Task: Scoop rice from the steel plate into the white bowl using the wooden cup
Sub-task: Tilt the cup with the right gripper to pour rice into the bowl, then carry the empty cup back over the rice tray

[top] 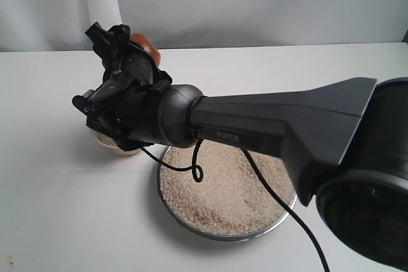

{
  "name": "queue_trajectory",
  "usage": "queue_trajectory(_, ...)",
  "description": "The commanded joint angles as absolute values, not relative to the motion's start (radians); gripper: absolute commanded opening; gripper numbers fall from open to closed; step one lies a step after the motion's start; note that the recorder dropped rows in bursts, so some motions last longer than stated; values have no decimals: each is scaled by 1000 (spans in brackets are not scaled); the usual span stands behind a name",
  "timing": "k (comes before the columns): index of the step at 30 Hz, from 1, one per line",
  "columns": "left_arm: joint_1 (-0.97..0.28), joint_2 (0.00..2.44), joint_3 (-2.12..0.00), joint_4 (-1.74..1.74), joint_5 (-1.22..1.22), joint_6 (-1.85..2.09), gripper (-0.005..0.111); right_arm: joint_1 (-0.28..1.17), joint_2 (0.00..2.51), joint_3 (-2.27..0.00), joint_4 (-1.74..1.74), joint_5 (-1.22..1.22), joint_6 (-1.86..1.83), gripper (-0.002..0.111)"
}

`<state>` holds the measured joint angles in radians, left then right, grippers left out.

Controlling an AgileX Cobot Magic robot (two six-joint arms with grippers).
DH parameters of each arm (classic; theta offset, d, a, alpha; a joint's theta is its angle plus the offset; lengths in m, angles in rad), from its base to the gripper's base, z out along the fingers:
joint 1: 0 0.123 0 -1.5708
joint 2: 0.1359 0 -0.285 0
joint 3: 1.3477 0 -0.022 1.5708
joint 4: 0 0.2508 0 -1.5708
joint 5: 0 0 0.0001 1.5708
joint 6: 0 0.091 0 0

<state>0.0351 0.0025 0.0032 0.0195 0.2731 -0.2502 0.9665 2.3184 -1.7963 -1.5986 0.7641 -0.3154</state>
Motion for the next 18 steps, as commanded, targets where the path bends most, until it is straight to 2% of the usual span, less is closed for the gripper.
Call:
queue_trajectory(1, 30, 0, 0, 18, 267, -254, 0, 984, 2311, -1805, -1638, 726, -356, 0)
queue_trajectory(8, 30, 0, 0, 18, 267, -254, 0, 987, 2311, -1805, -1566, 775, -265, 0)
queue_trajectory(14, 30, 0, 0, 18, 267, -254, 0, 985, 2275, -1805, -1295, 828, -173, 0)
queue_trajectory(18, 30, 0, 0, 18, 267, -254, 0, 946, 2143, -1805, -973, 872, -304, 0)
